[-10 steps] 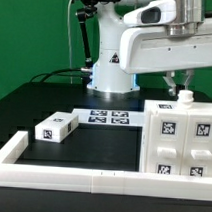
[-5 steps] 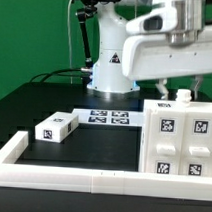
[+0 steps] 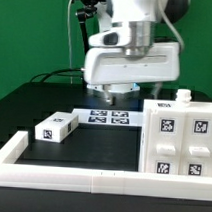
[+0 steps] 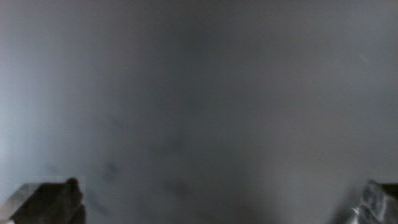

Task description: Assemble cabinet

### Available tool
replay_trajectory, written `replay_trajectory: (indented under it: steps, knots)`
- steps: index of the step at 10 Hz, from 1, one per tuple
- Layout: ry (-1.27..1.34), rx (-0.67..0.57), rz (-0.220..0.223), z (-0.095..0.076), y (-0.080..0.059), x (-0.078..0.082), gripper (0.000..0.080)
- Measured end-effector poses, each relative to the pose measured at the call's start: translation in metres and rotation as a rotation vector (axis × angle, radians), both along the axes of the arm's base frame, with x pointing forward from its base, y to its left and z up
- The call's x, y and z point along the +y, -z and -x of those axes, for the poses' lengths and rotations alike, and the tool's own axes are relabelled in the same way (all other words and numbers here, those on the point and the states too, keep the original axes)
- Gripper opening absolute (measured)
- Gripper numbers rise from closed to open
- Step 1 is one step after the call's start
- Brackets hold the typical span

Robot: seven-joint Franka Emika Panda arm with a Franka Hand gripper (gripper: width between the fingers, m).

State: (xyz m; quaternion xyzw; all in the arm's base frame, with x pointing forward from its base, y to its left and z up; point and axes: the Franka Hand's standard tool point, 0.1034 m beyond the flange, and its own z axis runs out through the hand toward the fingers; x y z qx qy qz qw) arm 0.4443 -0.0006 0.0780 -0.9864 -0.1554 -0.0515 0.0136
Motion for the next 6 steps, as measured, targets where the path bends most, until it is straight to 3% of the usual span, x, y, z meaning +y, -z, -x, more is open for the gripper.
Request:
replay_trajectory:
  steps: [5, 6]
  knots:
    - [0.267, 0.014, -0.036, 0.0005, 0.0005, 0.0011, 0.0797]
    - [0.419, 0.03, -0.051, 0.0042, 0.0026, -0.0061, 0.0797]
